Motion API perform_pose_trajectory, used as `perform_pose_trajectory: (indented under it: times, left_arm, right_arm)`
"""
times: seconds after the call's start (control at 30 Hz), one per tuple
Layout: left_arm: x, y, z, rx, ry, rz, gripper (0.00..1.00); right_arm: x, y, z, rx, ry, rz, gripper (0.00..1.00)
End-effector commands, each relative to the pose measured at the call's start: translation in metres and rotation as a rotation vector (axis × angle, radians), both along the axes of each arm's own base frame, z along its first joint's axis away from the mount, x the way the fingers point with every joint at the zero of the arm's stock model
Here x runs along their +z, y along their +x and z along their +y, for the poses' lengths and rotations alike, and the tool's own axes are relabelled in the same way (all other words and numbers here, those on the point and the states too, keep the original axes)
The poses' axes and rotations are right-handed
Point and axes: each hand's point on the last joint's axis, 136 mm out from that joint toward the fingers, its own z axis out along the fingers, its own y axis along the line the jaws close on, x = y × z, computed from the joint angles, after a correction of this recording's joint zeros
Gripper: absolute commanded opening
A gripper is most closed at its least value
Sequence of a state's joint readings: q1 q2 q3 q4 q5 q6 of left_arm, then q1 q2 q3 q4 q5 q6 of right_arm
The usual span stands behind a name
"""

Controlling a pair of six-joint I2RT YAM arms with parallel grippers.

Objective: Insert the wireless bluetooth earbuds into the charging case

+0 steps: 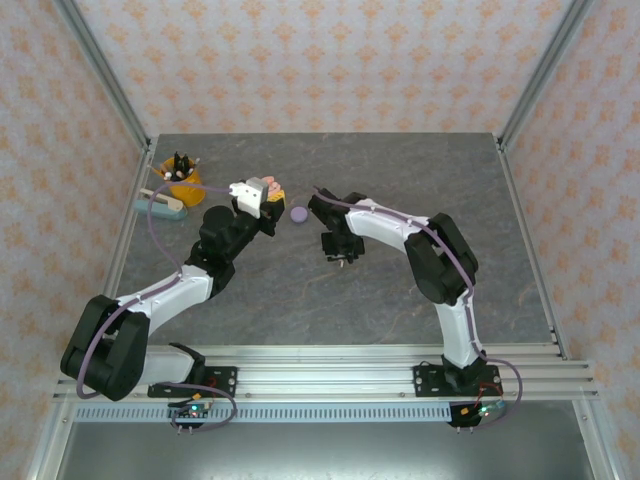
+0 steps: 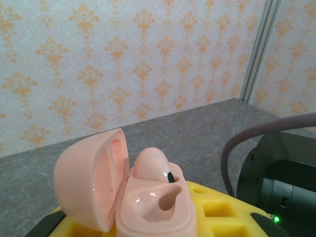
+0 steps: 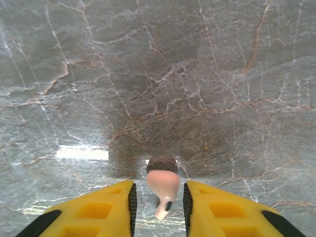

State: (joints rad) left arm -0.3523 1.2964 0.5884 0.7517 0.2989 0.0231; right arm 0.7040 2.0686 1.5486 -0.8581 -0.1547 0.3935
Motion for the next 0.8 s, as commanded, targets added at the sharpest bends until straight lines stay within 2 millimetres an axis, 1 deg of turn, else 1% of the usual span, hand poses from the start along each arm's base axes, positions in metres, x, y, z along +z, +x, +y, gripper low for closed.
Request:
perform_pose_trajectory:
  times: [0.0,0.23,0.57,0.77]
  left_arm:
    - [0.013,0.001,0.003,0.008,-0.028,-0.045,0.0]
    - [0.014,0.0,0.004,0.01,-0.029,-0.049,0.0]
    - [0.014,0.0,0.004,0.012,-0.029,-0.051,0.0]
    - [0.014,0.0,0.004,0.01,-0.029,-0.051,0.0]
  right_arm:
    - [-0.001,-0.002,-0.004,-0.088,-0.025,0.031,0.33]
    - [-0.008,-0.004,-0.008,-0.17,-0.065,0.041,0.33]
    - [-0.019,-0.002,-0.014,-0.176,-0.112,0.043,0.32]
    - [-0.023,0.003,-0.015,-0.198,-0.13,0.025,0.31]
